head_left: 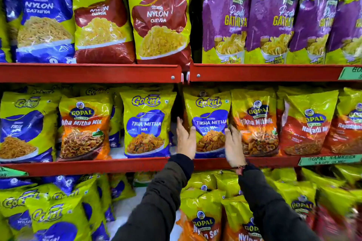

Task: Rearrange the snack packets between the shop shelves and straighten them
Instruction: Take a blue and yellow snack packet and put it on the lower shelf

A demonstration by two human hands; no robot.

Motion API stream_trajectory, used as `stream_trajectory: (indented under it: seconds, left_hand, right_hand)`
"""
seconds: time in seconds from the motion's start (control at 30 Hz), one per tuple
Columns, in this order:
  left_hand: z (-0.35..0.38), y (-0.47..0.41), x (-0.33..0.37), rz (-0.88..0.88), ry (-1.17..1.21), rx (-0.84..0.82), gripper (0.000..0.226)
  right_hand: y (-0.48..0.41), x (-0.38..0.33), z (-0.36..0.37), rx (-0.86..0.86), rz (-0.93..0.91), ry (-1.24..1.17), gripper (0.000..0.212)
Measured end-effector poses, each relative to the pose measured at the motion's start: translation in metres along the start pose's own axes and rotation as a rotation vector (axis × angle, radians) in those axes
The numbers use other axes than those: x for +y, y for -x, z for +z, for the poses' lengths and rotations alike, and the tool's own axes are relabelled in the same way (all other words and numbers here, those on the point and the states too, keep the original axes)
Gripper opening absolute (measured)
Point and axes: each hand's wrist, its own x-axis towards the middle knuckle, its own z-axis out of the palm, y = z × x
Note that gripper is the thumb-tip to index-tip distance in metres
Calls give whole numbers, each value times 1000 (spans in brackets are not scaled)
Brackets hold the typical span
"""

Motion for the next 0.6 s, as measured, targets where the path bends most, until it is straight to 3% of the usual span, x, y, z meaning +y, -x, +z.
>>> stream_trajectory:
  seconds: [0.07,0.13,0.23,0.4,0.6]
  left_hand:
    - [4,-12,-6,-219,121,-46,62]
    - [6,-22,-14,-309,215,-90,64]
    - [9,-25,-15,-318,206,-121,52]
    - [10,-26,-6,-243,198,-89,52]
    - [5,-30,-6,-191,219,-44,77]
  right_hand:
    - [-6,1,0,-24,86,-84,51]
    - [-9,4,1,-76,157,-141,49]
    - [-12,4,3,-107,193,-197,46]
    - [-14,2,5,-67,167,-274,42]
    - [-3,-2,0,-29,56,-315,33]
